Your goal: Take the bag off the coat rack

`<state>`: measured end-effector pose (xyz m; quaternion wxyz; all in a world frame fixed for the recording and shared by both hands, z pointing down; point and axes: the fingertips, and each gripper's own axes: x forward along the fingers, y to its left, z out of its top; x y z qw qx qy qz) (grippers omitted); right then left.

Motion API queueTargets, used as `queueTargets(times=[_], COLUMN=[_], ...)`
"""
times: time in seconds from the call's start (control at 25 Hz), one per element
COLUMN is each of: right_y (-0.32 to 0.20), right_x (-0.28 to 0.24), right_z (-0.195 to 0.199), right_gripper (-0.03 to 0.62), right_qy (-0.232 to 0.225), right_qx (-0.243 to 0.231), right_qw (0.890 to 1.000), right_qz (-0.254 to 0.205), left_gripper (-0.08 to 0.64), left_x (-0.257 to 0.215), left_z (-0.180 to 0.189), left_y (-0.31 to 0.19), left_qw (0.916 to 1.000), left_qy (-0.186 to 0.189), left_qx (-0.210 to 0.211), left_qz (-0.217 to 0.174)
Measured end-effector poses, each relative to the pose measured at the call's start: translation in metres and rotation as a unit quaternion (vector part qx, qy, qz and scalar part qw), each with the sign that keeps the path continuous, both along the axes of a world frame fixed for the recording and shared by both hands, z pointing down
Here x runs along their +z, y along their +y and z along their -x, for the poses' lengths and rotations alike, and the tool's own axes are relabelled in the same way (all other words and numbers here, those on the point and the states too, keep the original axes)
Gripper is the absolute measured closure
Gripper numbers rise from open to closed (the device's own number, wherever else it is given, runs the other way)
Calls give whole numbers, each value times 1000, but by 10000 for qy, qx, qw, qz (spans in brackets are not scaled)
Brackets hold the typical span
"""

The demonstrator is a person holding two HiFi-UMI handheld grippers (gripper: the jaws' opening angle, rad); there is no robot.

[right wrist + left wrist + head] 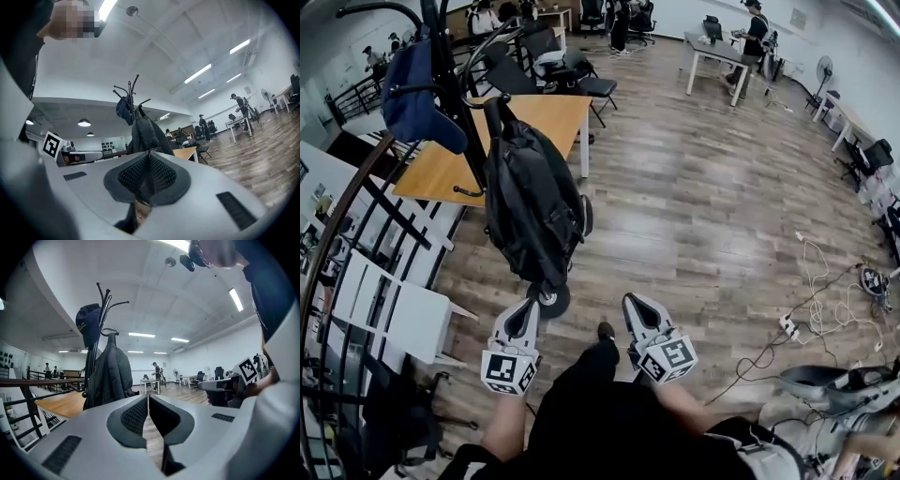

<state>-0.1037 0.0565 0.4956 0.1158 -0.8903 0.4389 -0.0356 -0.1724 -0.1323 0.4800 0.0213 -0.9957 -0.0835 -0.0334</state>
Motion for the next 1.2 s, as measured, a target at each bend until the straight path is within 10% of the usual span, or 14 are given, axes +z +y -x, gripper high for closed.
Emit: queueTargets(times=[0.32,0.84,1.2], right_y=[-13,-43,-97], right_x=[11,6,-2], right_z=[-36,-147,-226], right_gripper=[558,558,558], right_qy=[-129,-218,-140], right_qx=[-154,-395,-1126], right_qw=[9998,9989,9931], right_qz=[81,126,295], left_gripper=[534,313,321], left_x=[-1,8,24], left_z=[-31,-135,-152], left_y=[-20,-59,-76], left_qw=[9998,9944,9854], left_qy=[98,-267,-362], left_qx=[-106,-1018,-1660], left_qz=[101,130,90])
